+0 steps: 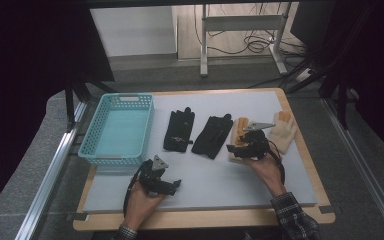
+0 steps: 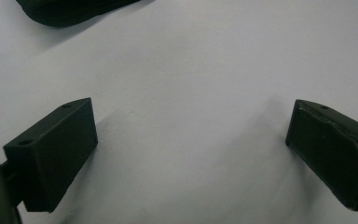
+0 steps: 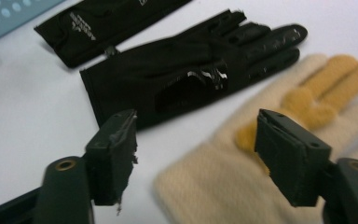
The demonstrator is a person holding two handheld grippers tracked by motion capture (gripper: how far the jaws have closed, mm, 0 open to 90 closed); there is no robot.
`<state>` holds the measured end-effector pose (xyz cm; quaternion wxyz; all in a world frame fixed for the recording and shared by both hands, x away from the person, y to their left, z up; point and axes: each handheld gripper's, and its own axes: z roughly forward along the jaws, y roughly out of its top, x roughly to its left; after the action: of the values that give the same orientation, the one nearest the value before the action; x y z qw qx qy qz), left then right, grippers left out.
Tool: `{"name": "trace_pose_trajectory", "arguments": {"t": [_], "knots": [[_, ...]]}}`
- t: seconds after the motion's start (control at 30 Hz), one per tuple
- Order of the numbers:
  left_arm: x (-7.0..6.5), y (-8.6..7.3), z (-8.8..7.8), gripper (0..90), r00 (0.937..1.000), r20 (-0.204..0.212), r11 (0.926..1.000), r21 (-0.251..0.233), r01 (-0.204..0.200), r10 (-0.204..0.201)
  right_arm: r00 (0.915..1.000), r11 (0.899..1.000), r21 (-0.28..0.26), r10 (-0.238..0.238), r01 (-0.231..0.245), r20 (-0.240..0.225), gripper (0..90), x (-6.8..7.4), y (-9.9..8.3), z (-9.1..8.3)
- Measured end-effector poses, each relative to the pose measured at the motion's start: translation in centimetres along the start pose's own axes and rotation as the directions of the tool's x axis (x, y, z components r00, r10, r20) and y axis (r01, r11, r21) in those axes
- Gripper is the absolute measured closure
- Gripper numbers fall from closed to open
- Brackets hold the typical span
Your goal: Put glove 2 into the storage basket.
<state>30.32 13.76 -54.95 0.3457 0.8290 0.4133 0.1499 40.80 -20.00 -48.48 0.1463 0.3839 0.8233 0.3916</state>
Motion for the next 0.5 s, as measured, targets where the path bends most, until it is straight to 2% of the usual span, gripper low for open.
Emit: {"name": "trace_pose_trajectory", "arguments": {"t": [0.23,0.3,0.5], "knots": [[0.0,0.0,0.0,2.4,1.0,0.0,1.0,0.004,-0.004,0.004,0.9999,1.0,-0.004,0.004,-0.004,-0.014,38.3,0.1,1.4,1.3],[0.0,0.0,0.0,2.4,1.0,0.0,1.0,0.004,-0.004,0.004,1.0,1.0,0.0,-0.002,0.002,-0.008,42.4,0.2,2.1,2.1],[0.0,0.0,0.0,2.4,1.0,0.0,1.0,0.004,-0.005,0.005,0.9999,1.0,0.023,-0.007,0.006,0.011,45.4,0.1,3.3,3.6]]}}
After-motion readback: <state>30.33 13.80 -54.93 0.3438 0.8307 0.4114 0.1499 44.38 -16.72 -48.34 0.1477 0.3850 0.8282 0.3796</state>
